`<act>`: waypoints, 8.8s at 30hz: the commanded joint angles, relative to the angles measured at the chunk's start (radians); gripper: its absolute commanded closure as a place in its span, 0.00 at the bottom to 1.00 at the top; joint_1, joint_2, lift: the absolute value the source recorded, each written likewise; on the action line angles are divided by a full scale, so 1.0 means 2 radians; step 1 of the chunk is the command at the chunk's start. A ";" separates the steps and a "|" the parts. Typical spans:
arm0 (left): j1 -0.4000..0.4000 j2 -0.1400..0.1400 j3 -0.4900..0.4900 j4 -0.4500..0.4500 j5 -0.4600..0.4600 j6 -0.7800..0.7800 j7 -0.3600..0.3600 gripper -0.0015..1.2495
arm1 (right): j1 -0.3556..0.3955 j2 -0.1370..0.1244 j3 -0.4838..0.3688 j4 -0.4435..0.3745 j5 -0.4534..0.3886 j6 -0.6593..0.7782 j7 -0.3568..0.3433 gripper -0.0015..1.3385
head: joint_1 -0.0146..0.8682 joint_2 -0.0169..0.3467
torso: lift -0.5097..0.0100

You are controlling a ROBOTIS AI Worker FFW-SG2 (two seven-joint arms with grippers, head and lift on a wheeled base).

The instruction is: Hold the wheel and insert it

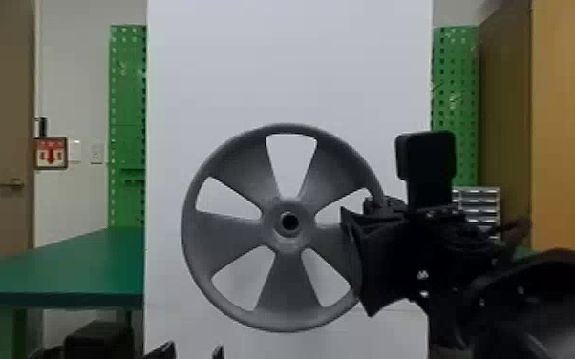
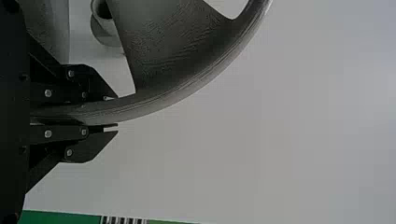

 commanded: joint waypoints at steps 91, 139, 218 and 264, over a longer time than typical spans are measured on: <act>-0.006 0.000 -0.007 0.008 0.005 0.000 0.000 0.41 | -0.065 0.000 -0.001 0.205 -0.014 -0.149 -0.014 0.81 | 0.02 0.25 | 0.05; -0.014 0.000 -0.015 0.015 0.008 0.000 0.000 0.41 | -0.090 0.000 0.003 0.291 -0.029 -0.214 -0.027 0.81 | 0.02 0.25 | 0.05; -0.021 0.001 -0.021 0.022 0.010 0.000 0.000 0.41 | -0.117 0.000 0.013 0.380 -0.083 -0.282 -0.136 0.27 | 0.02 0.25 | 0.05; -0.018 0.002 -0.015 0.022 0.012 0.000 0.000 0.41 | -0.021 0.000 0.024 0.219 -0.074 -0.264 -0.043 0.00 | 0.02 0.25 | 0.05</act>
